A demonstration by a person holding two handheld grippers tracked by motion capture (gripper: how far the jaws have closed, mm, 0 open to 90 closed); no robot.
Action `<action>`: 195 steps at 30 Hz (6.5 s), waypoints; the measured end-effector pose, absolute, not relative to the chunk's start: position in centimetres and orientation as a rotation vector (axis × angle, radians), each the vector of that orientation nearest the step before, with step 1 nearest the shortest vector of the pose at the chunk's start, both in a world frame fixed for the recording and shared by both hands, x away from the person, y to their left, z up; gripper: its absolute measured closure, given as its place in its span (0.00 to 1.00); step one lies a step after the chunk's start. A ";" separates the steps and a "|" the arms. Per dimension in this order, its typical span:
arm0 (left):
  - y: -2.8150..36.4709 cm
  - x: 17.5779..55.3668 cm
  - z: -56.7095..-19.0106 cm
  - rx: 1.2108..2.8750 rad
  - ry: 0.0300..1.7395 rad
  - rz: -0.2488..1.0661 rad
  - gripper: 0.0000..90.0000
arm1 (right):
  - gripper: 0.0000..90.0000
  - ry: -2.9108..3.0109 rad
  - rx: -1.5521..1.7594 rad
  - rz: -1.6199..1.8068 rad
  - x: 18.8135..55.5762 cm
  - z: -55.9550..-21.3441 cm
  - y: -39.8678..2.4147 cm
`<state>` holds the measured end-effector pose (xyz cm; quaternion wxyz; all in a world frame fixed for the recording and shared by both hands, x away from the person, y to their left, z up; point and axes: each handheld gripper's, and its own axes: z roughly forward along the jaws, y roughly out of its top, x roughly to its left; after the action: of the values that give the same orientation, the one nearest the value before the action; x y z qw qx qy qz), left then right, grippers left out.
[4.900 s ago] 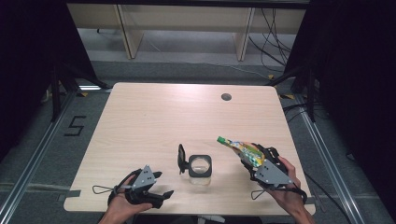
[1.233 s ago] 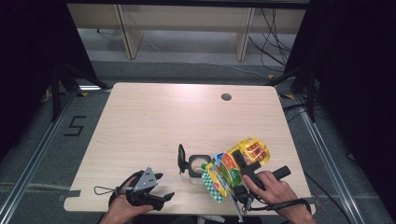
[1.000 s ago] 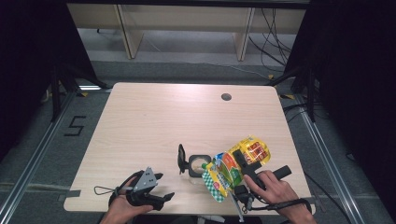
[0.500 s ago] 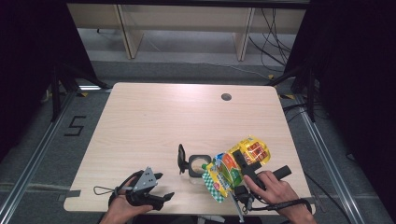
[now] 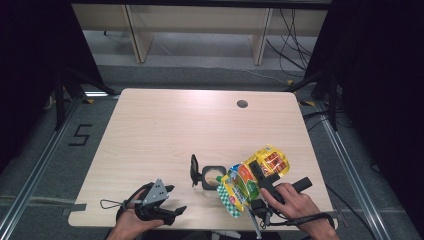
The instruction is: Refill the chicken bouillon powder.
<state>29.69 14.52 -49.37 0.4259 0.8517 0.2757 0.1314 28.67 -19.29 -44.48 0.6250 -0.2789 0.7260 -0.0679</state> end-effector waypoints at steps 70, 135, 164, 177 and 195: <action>14.6 29.7 -49.2 2.131 0.674 0.328 0.25 | 0.47 1.658 -0.677 -0.208 28.7 -43.9 -19.2; 14.7 29.8 -49.3 2.121 0.682 0.320 0.25 | 0.48 1.649 -0.740 -0.223 29.2 -43.0 -18.6; 14.6 29.8 -49.4 2.122 0.684 0.324 0.25 | 0.49 1.655 -0.748 -0.232 29.2 -42.7 -19.0; 14.6 29.8 -49.4 2.122 0.684 0.323 0.25 | 0.49 1.654 -0.739 -0.226 29.2 -42.5 -19.1; 14.6 29.8 -49.4 2.122 0.684 0.322 0.25 | 0.49 1.647 -0.753 -0.250 29.1 -42.2 -19.2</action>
<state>29.82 14.63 -49.36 0.4299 0.8506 0.2740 0.1291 29.13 -19.22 -42.16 0.6105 -0.3261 0.7136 -0.1082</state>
